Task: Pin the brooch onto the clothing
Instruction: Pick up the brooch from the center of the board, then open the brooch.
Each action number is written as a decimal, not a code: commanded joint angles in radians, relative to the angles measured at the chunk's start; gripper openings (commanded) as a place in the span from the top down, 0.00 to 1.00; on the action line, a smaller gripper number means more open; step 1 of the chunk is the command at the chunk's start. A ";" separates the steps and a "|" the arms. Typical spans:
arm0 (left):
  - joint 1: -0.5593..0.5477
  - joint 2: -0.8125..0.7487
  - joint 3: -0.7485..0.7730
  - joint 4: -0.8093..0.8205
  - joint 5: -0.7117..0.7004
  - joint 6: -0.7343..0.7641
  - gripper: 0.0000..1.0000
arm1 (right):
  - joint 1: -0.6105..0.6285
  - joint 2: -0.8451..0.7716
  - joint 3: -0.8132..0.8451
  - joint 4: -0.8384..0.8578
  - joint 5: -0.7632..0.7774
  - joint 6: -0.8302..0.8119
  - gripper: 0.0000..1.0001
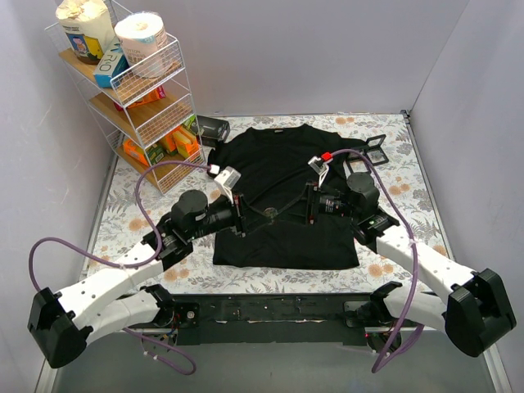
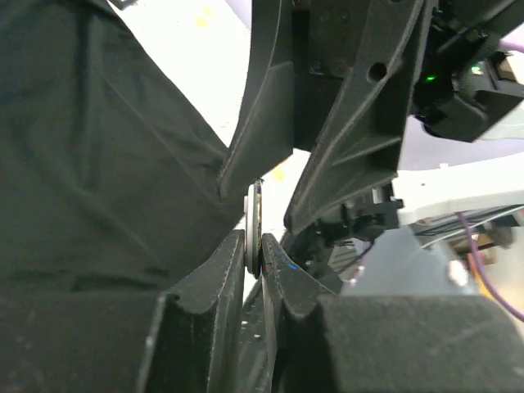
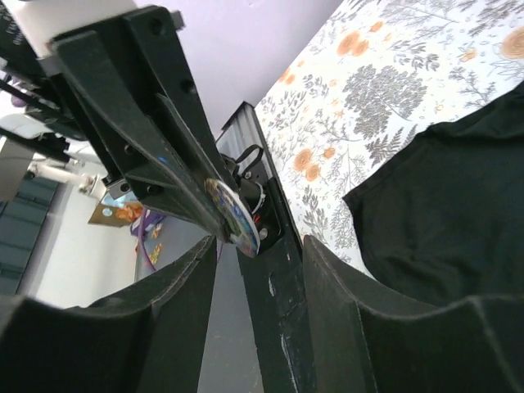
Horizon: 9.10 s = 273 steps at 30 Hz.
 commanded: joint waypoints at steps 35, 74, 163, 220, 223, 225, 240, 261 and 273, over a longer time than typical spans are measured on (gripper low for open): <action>-0.271 0.477 0.321 -0.236 -0.736 0.709 1.00 | 0.034 0.047 -0.019 -0.142 0.599 0.378 0.49; -0.429 0.612 0.335 -0.163 -0.910 0.784 0.41 | 0.104 0.255 -0.027 -0.035 0.628 0.518 0.99; 0.249 0.441 0.151 0.177 0.757 0.259 1.00 | -0.031 0.136 0.229 -0.325 -0.096 -0.352 0.49; 0.189 0.336 0.105 0.195 0.718 0.348 1.00 | -0.035 0.179 0.146 -0.285 0.063 -0.169 0.99; 0.175 0.336 0.105 0.189 0.727 0.360 1.00 | -0.035 0.197 0.148 -0.292 0.070 -0.159 0.99; 0.170 0.341 0.109 0.188 0.733 0.362 1.00 | -0.035 0.208 0.148 -0.297 0.073 -0.151 0.99; 0.126 0.362 0.116 0.215 0.759 0.344 1.00 | -0.035 0.266 0.166 -0.337 0.109 -0.139 0.99; 0.100 0.474 0.149 0.231 0.718 0.271 1.00 | -0.012 0.330 0.267 -0.495 0.134 -0.243 0.99; 0.089 0.405 0.137 0.228 0.761 0.314 1.00 | -0.003 0.361 0.283 -0.512 0.183 -0.225 0.99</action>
